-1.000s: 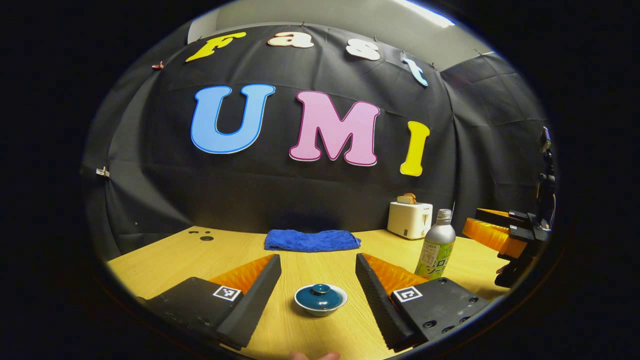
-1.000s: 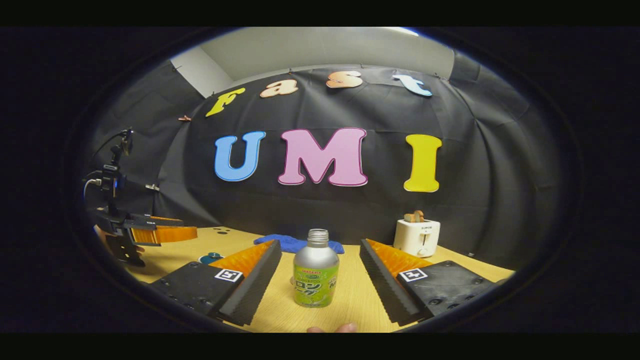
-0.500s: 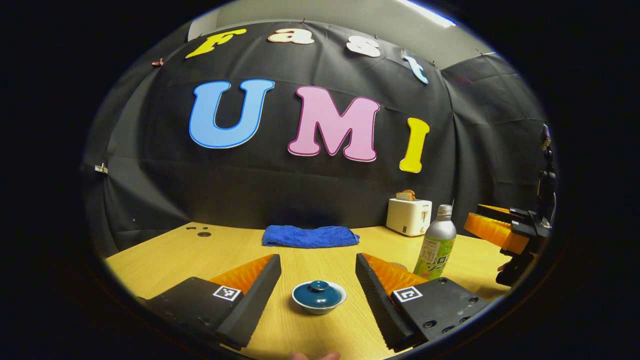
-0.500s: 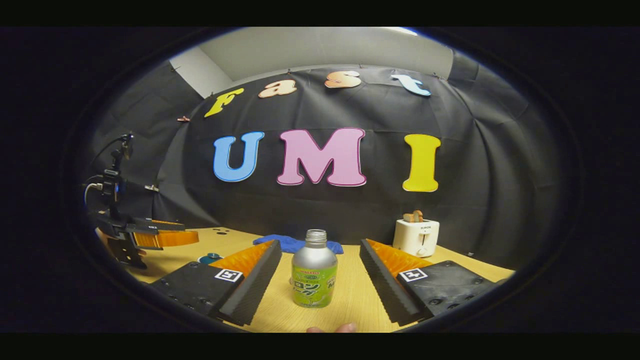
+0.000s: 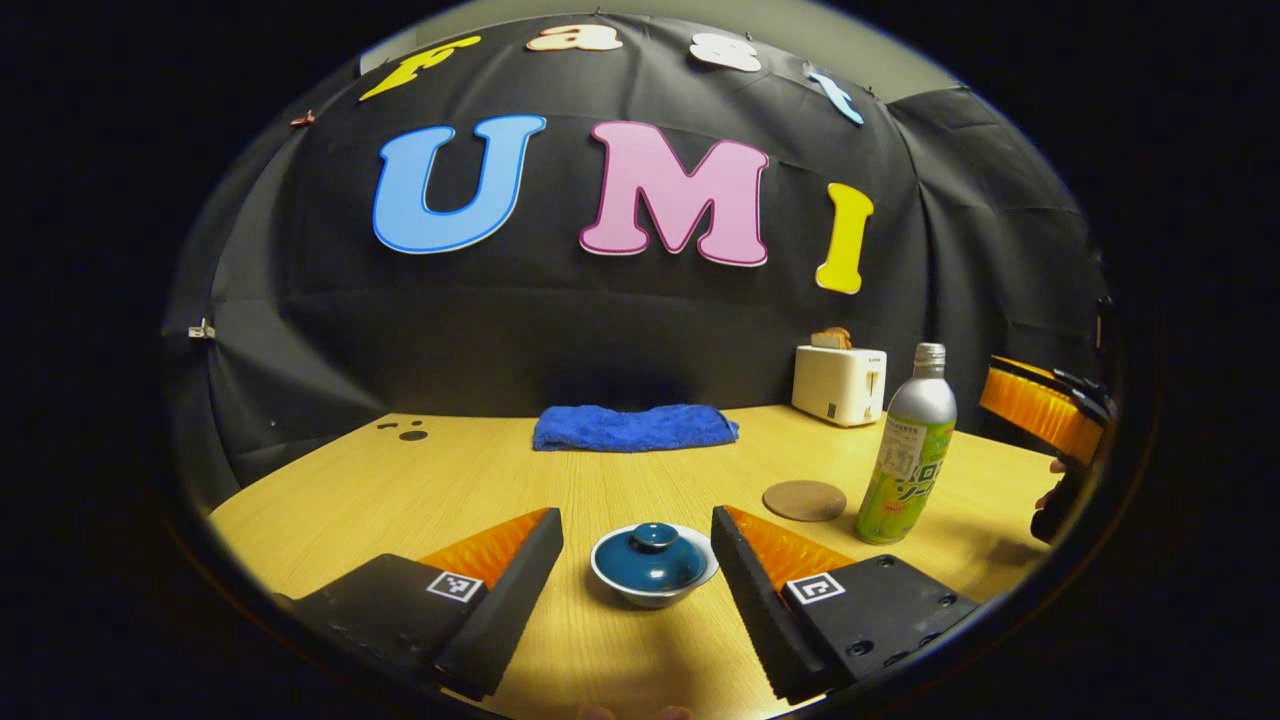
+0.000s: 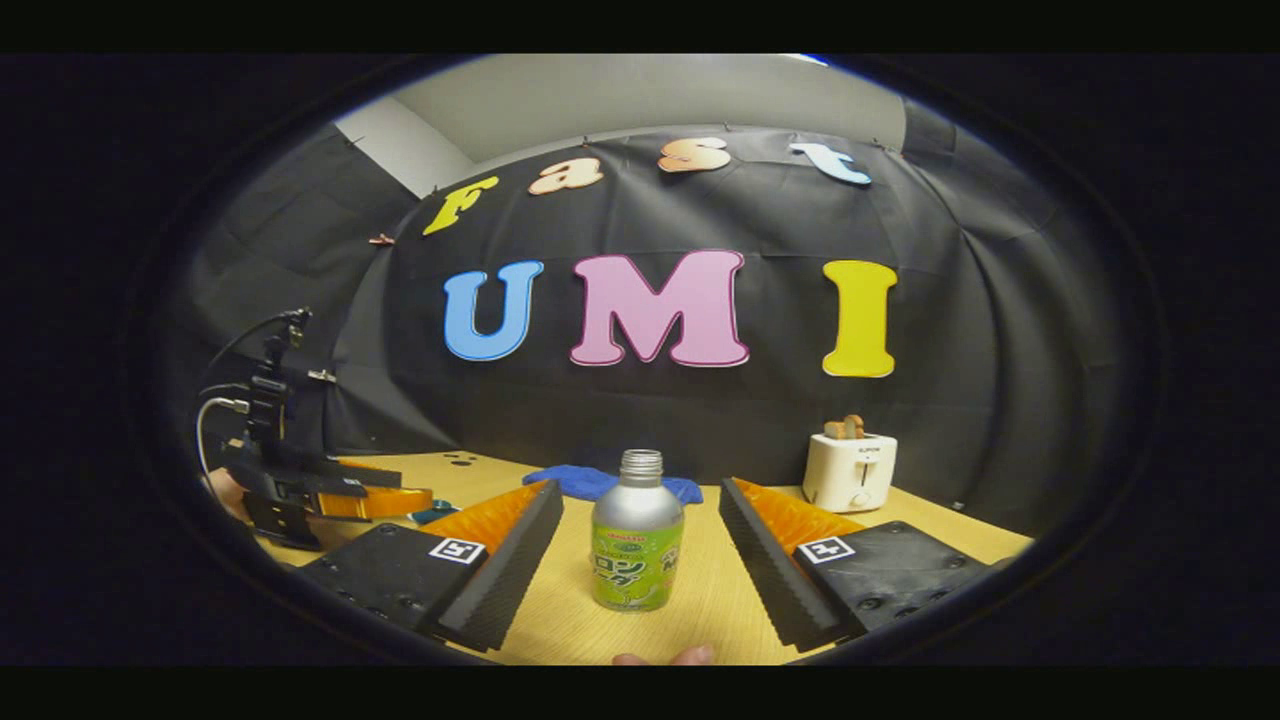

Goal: Open the teacup lid with one hand, grasp the water bottle and pour water into the teacup with the other hand; after pouring, place the water bottle on the coaster and then close the teacup lid.

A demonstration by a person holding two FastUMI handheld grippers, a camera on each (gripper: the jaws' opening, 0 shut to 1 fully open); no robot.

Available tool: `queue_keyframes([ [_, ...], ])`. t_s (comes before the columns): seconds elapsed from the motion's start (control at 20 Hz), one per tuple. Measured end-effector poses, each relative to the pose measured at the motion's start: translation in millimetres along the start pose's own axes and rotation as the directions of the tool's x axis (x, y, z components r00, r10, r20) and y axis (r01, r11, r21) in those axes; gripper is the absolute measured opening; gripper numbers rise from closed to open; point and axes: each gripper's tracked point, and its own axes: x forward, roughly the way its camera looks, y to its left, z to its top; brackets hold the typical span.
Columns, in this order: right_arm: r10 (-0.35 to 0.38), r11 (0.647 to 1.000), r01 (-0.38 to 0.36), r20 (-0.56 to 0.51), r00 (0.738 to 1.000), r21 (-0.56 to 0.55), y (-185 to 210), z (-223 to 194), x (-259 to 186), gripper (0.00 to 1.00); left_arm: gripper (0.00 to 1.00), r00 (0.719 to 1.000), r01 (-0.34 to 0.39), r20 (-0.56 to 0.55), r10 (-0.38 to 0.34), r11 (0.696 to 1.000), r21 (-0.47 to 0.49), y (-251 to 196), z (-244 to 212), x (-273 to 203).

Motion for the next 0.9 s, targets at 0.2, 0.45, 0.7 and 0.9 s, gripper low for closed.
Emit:
queue_keyframes([
  [0.2, 0.029, 1.0, -0.029, 0.002, 1.0, -0.005, -4, -4, 0, 0.97, 0.86, 1.0, 0.024, -0.012, -0.024, 1.0, 0.004, -6, -4, 17],
  [0.45, 0.015, 1.0, -0.015, 0.001, 1.0, -0.01, -24, -10, 5, 0.98, 0.7, 0.998, 0.028, -0.053, -0.027, 1.0, 0.01, -6, -11, 27],
  [0.7, 0.016, 1.0, -0.016, -0.012, 1.0, -0.005, -29, -24, 15, 0.97, 0.6, 0.995, 0.021, -0.094, -0.016, 0.999, 0.048, -6, -16, 37],
  [0.9, 0.014, 1.0, -0.014, -0.03, 0.999, -0.012, -31, -35, 17, 0.98, 0.45, 0.996, 0.014, -0.094, -0.009, 0.998, 0.062, -7, -16, 40],
])
